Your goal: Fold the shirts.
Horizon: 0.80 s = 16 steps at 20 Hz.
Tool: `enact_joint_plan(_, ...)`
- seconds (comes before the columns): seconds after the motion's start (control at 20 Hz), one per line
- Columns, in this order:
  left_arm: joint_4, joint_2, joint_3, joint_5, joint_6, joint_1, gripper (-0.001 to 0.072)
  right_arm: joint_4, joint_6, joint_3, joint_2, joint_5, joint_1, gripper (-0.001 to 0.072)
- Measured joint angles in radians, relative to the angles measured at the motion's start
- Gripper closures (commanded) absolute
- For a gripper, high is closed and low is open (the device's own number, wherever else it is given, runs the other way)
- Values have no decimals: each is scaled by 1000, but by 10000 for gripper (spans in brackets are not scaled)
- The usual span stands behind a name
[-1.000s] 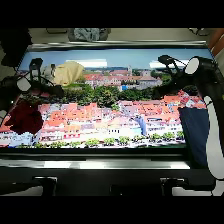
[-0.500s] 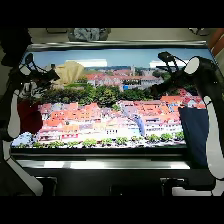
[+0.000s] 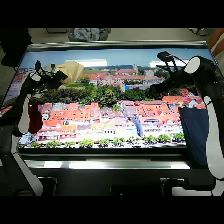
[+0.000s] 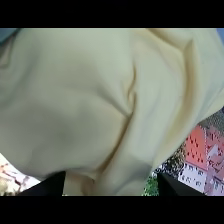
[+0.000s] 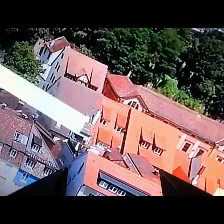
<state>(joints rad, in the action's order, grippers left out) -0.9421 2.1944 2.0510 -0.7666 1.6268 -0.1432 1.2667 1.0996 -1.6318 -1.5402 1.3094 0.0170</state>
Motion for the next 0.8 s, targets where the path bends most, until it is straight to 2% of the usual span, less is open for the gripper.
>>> enact_joint_plan(0.15,10,8,0,49,20,3,679,-2,0,0,0,18,0,20)
enact_joint_plan(0.35,39,-5,0,63,48,2,682,-3,23,0,0,24,0,21)
enact_joint_plan(0.4,61,-24,0,61,29,-3,683,-2,26,0,0,23,0,50)
enact_joint_plan(0.45,96,-59,1,60,-8,-7,682,-2,26,-1,1,20,0,108)
enact_joint_plan(0.6,201,-240,1,40,-190,-1,682,5,-13,-24,27,13,-2,110)
enact_joint_plan(0.7,248,-422,2,1,-323,17,682,24,-42,-60,75,-6,-2,109)
enact_joint_plan(0.8,273,-605,-2,-60,-417,51,682,54,-55,-100,146,-29,-2,108)
